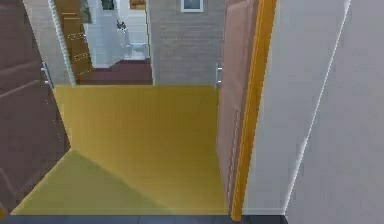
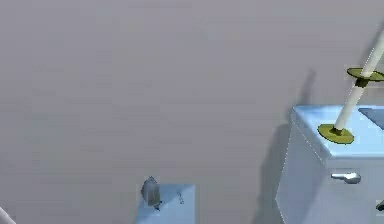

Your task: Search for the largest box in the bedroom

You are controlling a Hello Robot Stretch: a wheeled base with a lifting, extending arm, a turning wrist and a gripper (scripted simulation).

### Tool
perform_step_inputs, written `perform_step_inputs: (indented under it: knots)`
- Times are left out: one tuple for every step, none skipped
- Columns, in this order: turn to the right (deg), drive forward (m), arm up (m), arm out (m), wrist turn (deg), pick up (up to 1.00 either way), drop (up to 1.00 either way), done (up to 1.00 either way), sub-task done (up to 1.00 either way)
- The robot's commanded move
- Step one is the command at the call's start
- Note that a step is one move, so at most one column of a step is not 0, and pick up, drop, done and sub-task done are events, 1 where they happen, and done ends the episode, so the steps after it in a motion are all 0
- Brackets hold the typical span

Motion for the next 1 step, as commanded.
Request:
perform_step_inputs:
  knots:
    - [-45.0, 0.00, 0.00, 0.00, 0.0, 0.00, 0.00, 0.00, 0.00]
